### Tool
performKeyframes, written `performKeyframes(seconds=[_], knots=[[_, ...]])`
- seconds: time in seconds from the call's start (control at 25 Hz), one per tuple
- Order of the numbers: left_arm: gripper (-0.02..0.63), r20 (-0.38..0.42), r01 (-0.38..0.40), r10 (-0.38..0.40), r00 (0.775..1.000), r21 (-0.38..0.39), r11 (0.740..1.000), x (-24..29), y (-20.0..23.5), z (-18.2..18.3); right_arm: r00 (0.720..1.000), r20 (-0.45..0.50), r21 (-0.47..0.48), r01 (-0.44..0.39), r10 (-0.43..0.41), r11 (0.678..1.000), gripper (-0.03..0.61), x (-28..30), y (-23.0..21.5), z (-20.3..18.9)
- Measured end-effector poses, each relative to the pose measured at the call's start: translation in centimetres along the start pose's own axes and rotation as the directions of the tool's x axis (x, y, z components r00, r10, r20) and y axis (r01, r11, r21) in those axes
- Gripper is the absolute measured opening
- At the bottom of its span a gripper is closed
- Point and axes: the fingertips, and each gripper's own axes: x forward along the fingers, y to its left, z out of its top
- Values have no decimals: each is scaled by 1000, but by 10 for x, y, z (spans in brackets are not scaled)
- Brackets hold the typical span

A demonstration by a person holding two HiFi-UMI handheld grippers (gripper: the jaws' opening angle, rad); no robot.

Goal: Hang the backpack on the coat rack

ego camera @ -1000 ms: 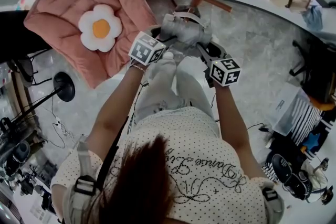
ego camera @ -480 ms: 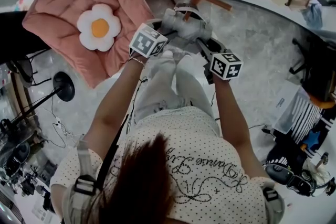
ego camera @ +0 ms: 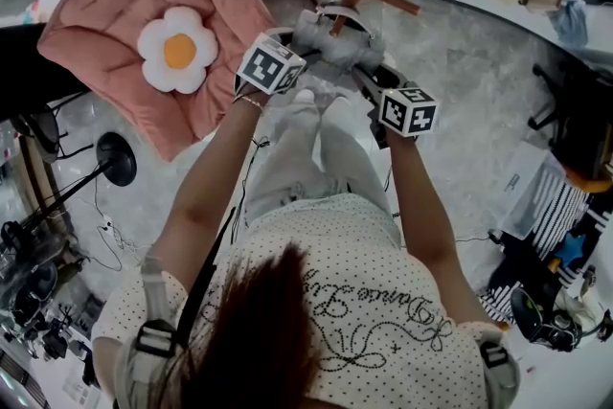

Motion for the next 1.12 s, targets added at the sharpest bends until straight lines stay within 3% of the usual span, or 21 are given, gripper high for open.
performKeyframes(seconds=[0.72, 1.12], knots=[[275, 62, -73, 72, 995, 16, 997, 6, 4, -10, 999, -33, -12, -22, 21, 1000, 278, 9, -8, -8], [291, 89, -106, 104, 991, 16, 994, -9, -5, -20, 1000, -5, -32, -1, 1, 1000, 275, -9, -9, -8]])
